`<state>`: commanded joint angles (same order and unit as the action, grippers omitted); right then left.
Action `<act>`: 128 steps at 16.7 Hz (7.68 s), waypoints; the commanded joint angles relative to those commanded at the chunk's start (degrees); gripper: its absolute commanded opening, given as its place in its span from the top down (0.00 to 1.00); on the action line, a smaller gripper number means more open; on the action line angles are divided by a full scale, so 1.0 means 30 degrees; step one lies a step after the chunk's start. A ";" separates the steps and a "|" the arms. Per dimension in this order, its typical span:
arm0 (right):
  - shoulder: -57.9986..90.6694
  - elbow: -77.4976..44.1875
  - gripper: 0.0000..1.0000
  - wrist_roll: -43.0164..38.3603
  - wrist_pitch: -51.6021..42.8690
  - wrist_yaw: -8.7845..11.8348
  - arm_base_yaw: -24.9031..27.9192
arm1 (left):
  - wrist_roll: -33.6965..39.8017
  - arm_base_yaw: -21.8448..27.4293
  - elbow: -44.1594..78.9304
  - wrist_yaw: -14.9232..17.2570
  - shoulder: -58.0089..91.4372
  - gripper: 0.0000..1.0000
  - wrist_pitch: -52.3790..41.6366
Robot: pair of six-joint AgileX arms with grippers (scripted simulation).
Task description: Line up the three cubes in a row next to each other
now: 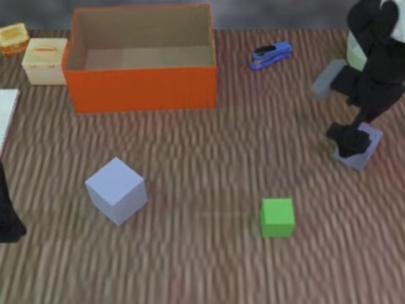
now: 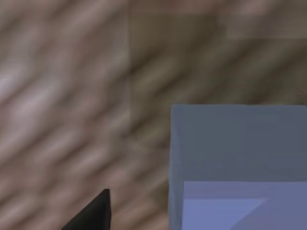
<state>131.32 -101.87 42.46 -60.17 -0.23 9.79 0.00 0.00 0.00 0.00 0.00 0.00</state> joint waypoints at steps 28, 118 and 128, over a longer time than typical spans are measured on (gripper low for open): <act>0.0953 0.1686 1.00 0.0016 0.2512 -0.0009 -0.0016 | 0.0000 0.0000 0.0000 0.0000 0.0000 0.00 0.0000; -0.8064 0.4047 0.00 -0.0904 0.1093 0.0709 0.9209 | -0.0931 0.1061 0.4232 -0.0058 0.4774 0.00 -0.2933; -2.7641 2.0169 0.00 -0.7908 1.1128 0.1295 0.2029 | -0.4121 0.4513 1.6629 0.0027 2.2028 0.00 -1.2691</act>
<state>48.40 -41.37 18.74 -26.79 3.65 15.88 -12.36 13.54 49.89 0.08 66.09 -38.07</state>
